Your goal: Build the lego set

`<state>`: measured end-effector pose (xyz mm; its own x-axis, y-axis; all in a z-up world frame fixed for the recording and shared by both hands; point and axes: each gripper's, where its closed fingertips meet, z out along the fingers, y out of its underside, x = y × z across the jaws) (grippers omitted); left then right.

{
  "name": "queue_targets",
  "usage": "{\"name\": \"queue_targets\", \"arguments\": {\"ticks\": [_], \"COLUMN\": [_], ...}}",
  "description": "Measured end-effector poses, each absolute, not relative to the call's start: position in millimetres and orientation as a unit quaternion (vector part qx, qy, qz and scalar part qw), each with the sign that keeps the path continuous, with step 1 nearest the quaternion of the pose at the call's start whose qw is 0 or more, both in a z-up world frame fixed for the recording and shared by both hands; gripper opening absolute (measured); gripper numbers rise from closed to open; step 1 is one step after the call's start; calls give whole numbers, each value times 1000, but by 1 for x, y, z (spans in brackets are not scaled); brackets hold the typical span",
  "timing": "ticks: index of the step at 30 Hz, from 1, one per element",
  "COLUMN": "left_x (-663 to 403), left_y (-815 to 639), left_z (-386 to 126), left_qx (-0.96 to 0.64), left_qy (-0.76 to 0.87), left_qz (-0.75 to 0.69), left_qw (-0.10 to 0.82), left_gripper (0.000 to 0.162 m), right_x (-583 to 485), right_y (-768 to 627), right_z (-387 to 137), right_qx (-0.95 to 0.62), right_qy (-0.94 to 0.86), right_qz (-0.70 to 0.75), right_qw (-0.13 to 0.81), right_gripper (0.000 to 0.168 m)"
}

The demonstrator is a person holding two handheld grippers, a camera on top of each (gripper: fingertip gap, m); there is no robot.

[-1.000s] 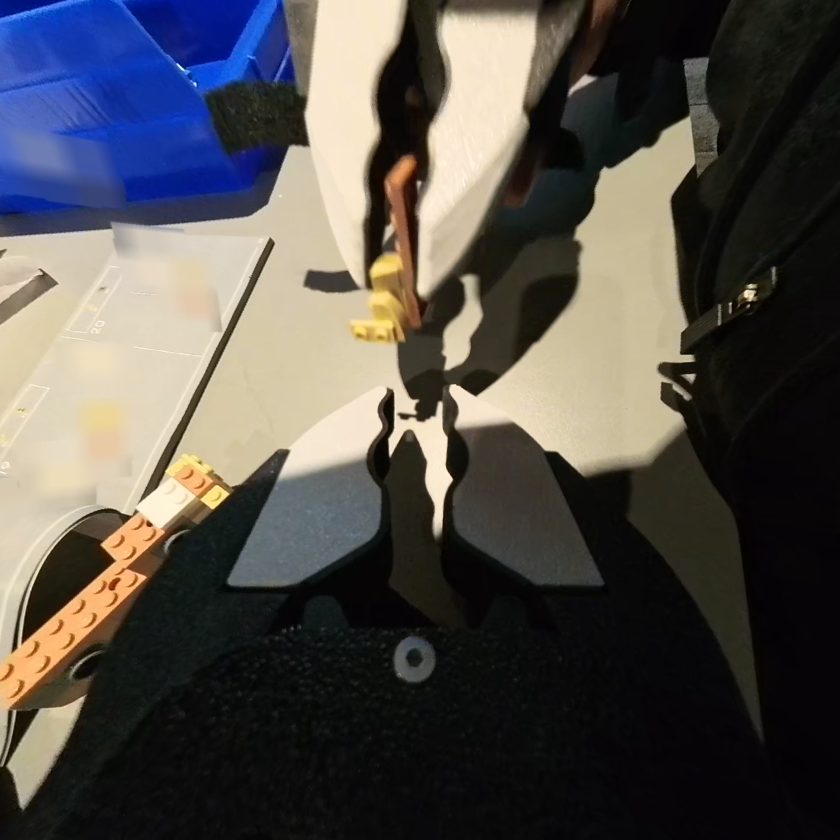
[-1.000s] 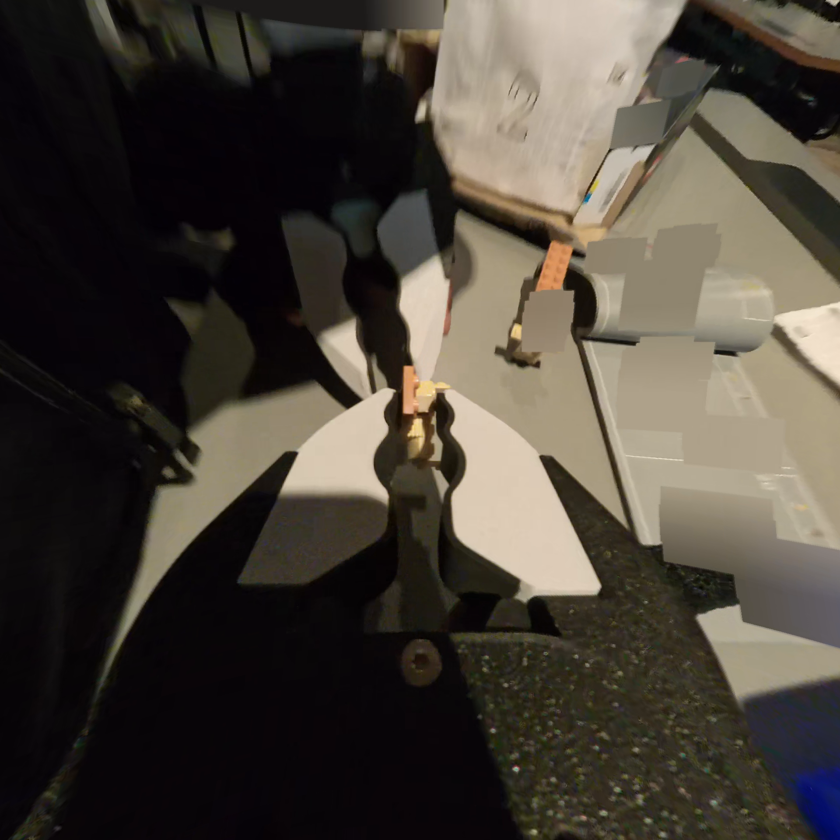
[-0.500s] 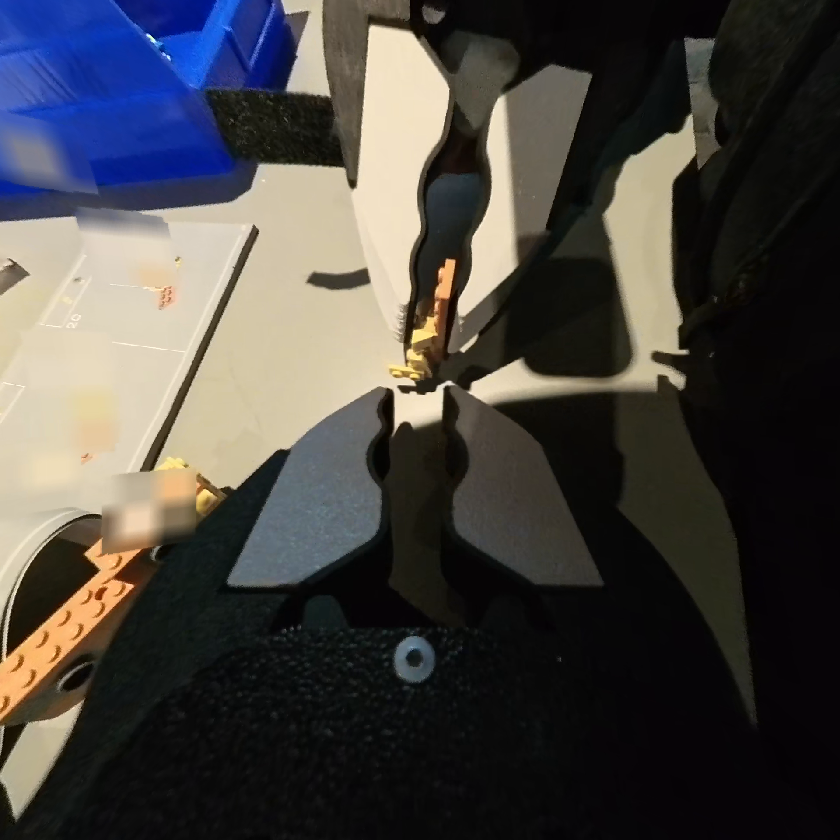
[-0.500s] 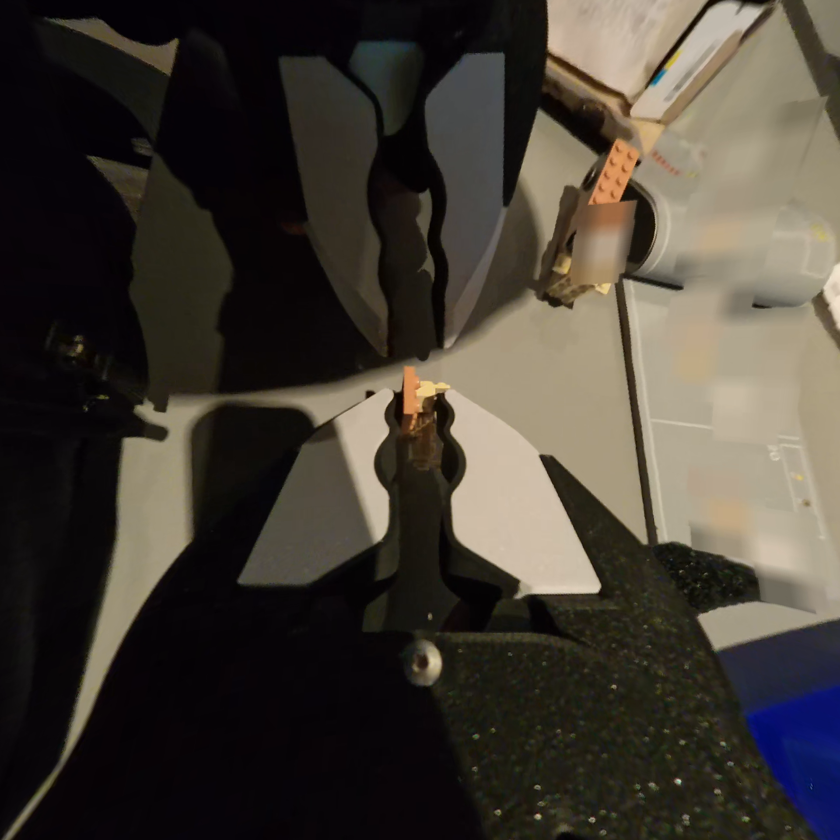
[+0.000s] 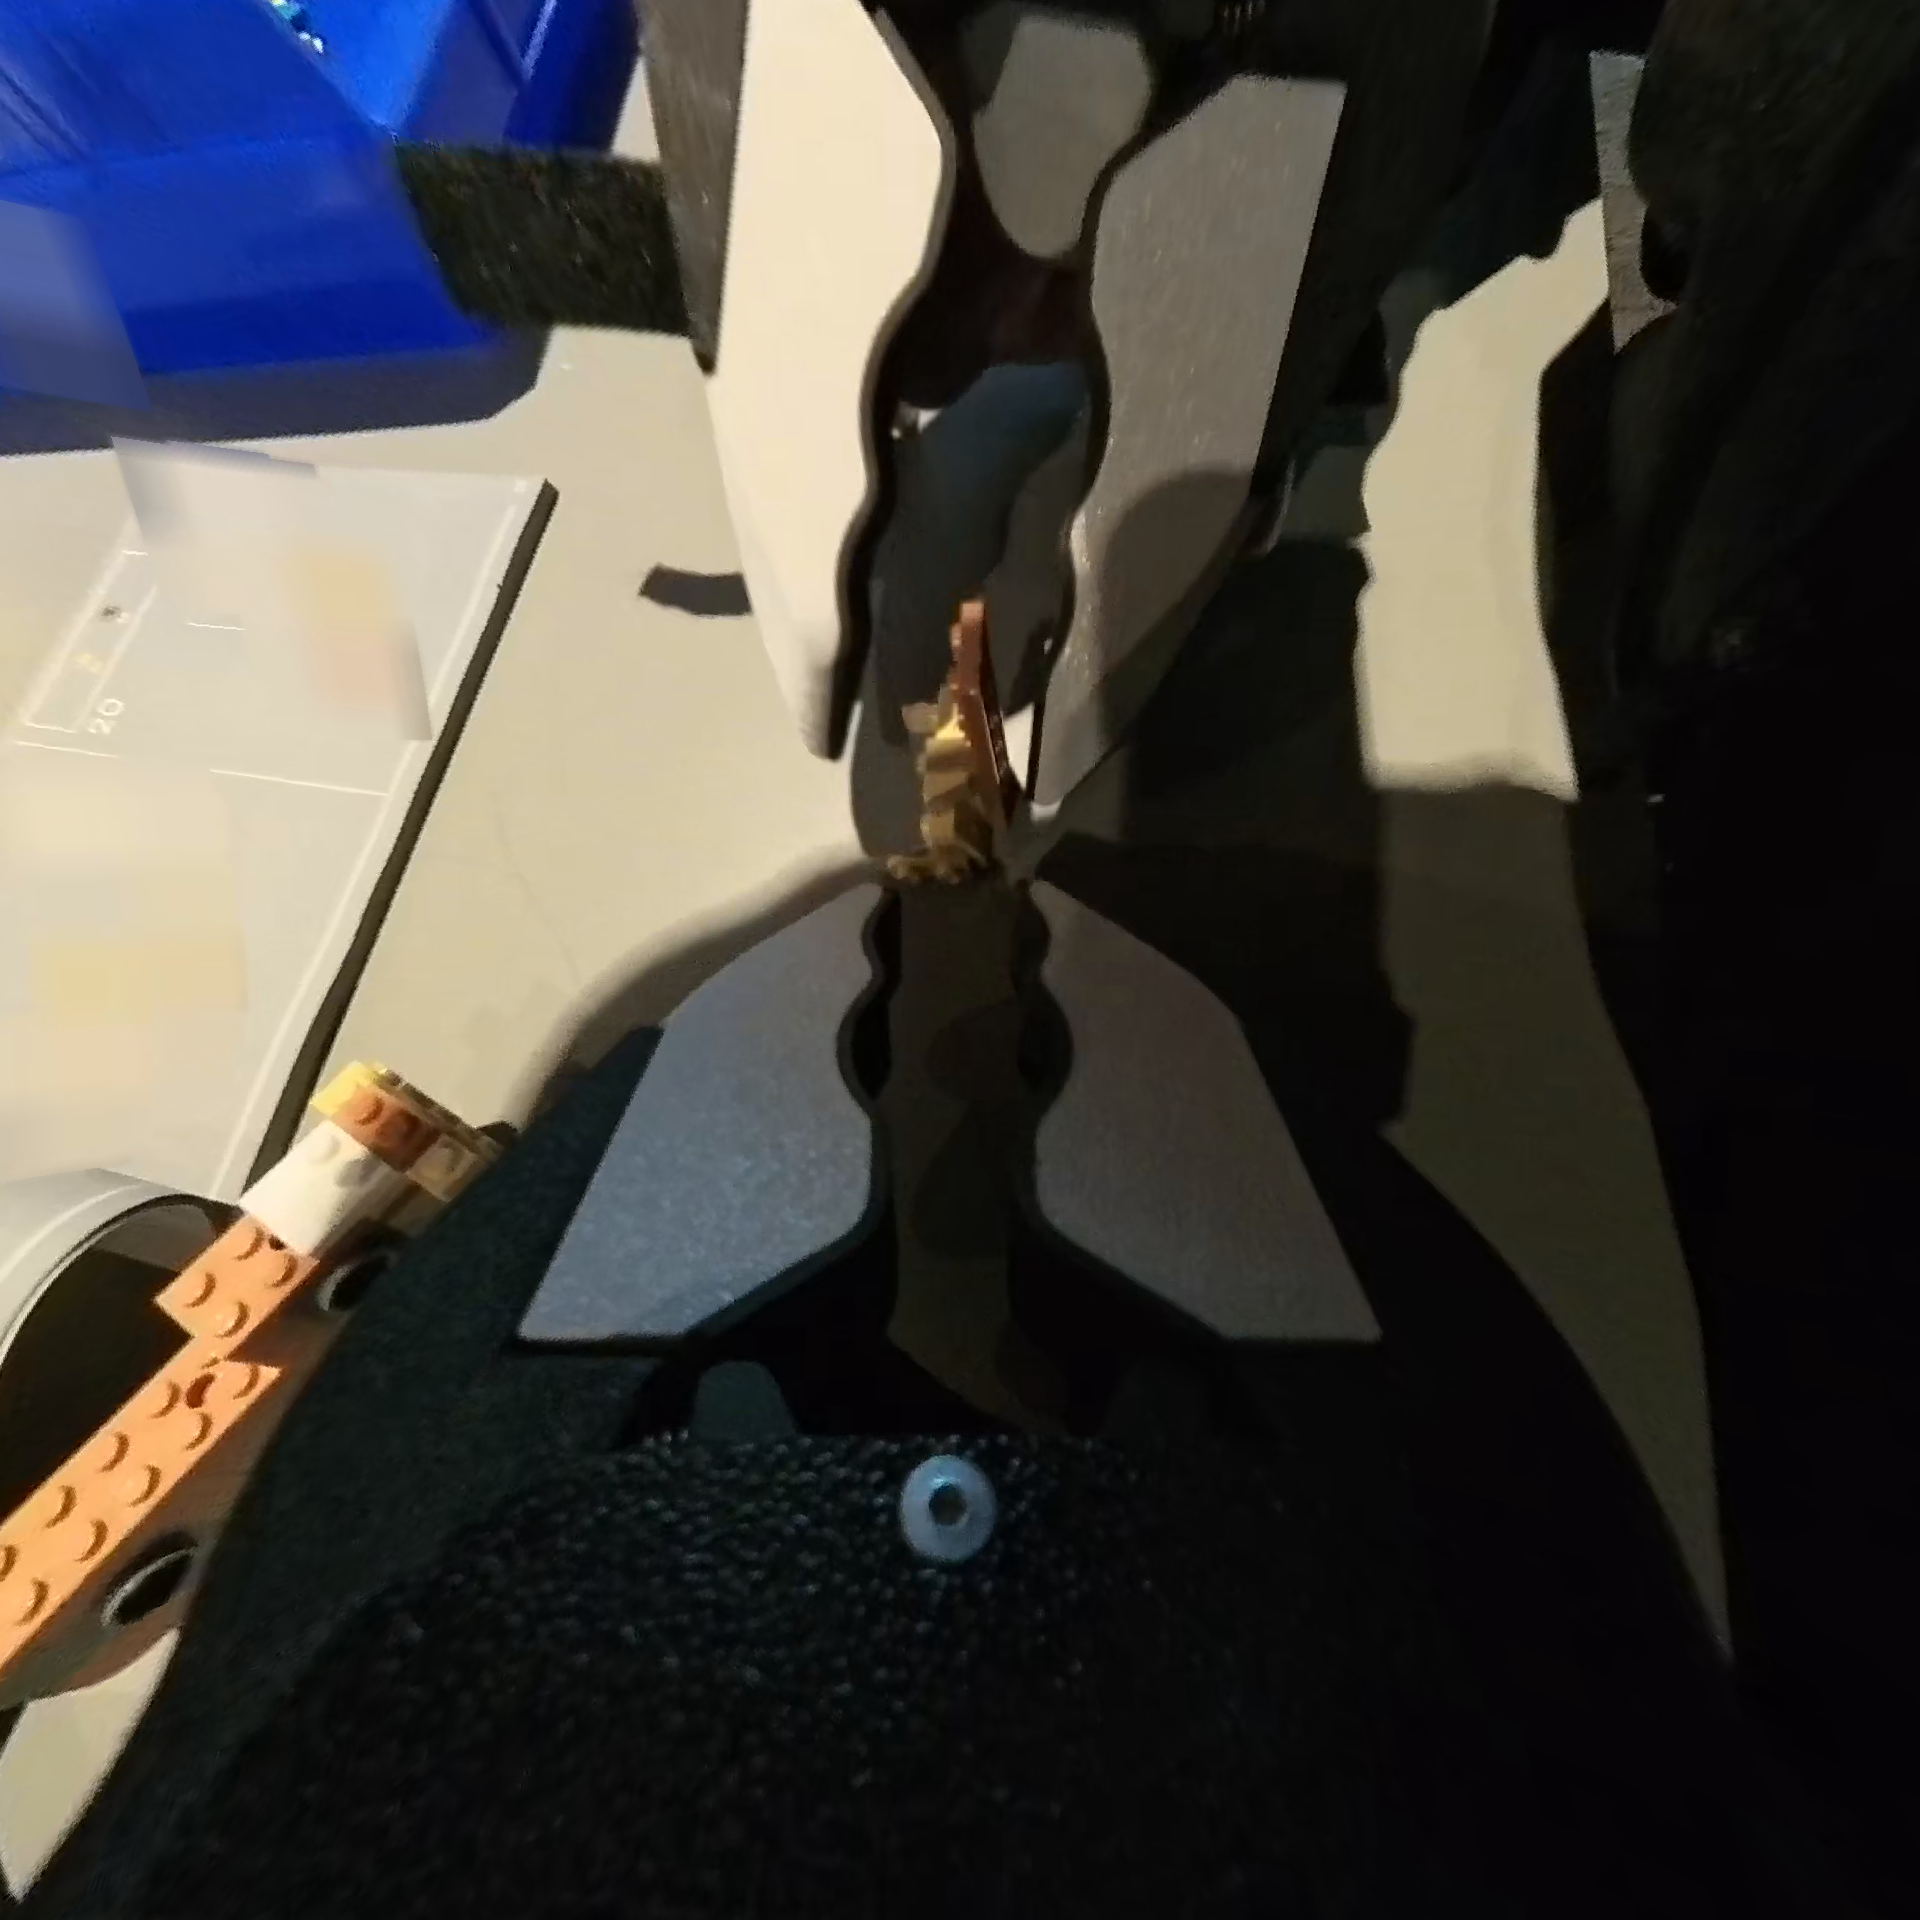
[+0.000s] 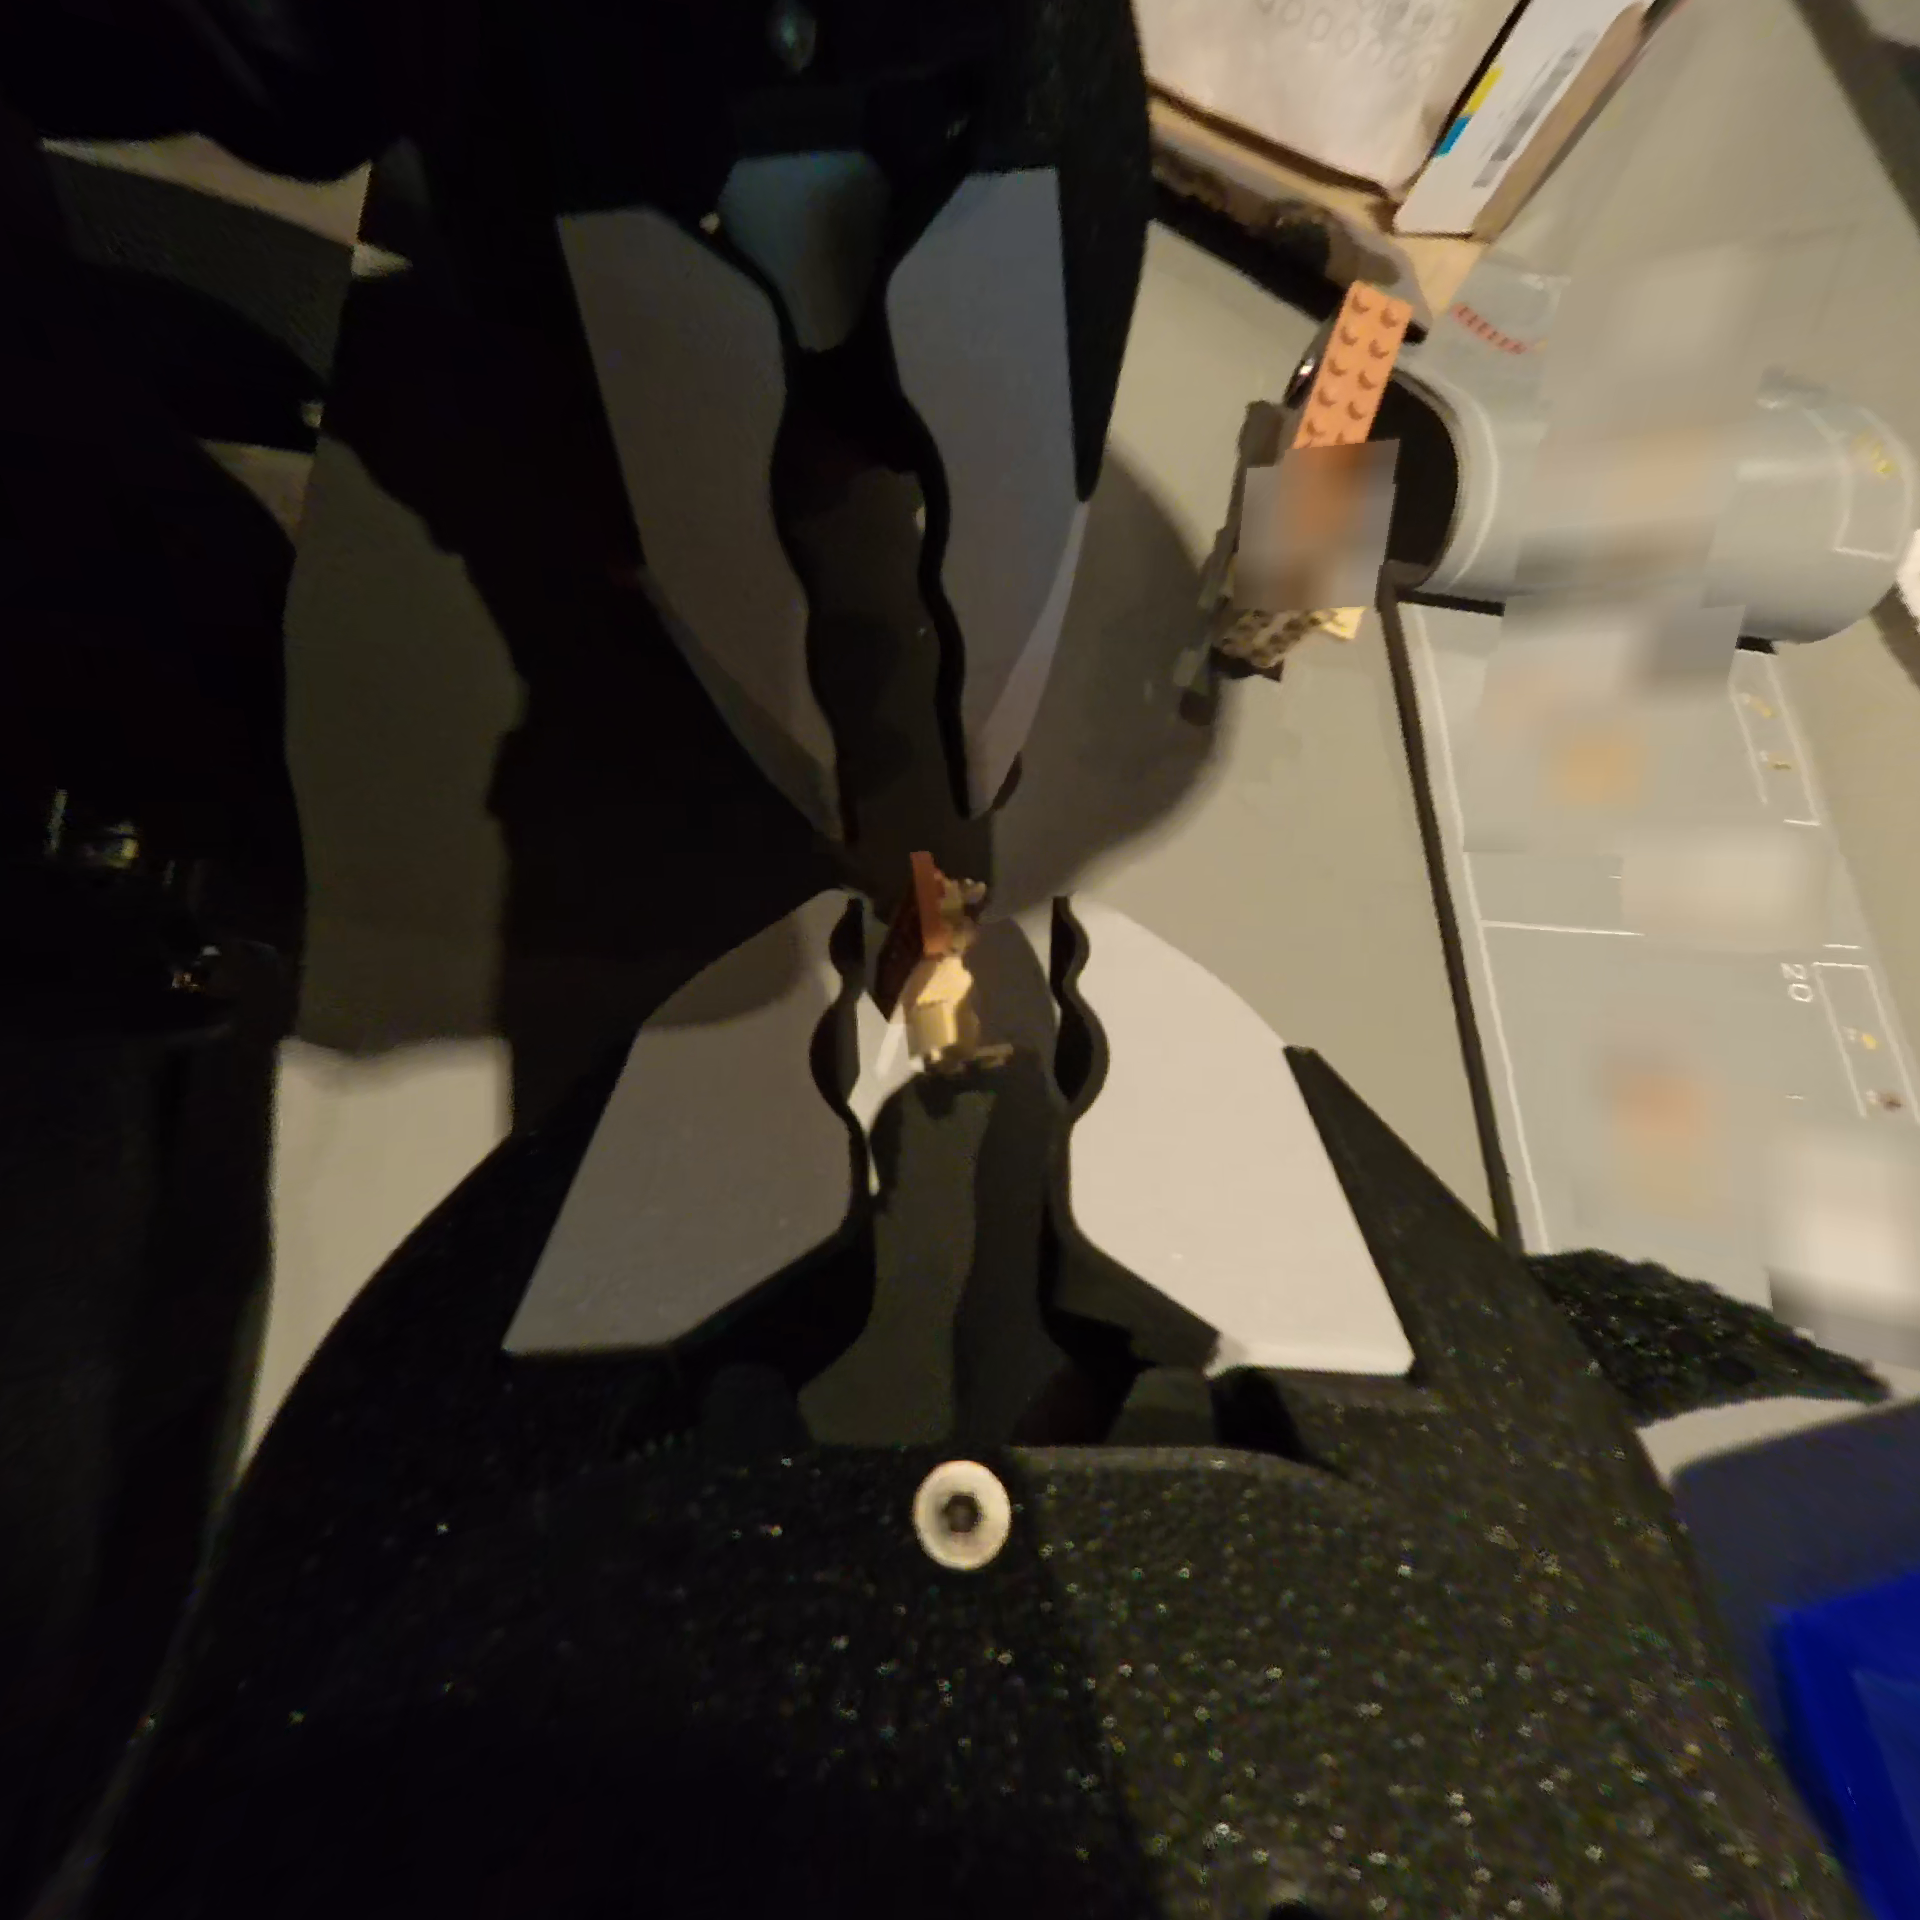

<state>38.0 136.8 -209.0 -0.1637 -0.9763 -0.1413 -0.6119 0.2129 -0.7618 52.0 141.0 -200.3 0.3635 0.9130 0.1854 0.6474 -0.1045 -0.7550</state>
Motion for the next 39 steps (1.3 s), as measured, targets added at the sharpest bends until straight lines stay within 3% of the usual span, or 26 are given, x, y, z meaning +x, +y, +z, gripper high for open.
{"name": "queue_targets", "arguments": {"ticks": [21, 33, 39], "left_x": [39, 41, 42], "left_y": [139, 140, 141], "left_z": [-207, -208, -209], "left_qx": [-572, -577, -578], "left_qy": [699, 694, 695], "left_qz": [-295, -292, -291], "left_qw": [313, 316, 313], "left_gripper": [21, 21, 21], "right_x": [125, 171, 180], "right_y": [131, 142, 139], "right_z": [-197, -162, -204], "right_qx": [-775, -760, -801], "right_qy": [-448, -365, -432], "right_qz": [201, 228, 136], "right_qw": [399, 487, 392], "right_gripper": [30, 29, 24]}}
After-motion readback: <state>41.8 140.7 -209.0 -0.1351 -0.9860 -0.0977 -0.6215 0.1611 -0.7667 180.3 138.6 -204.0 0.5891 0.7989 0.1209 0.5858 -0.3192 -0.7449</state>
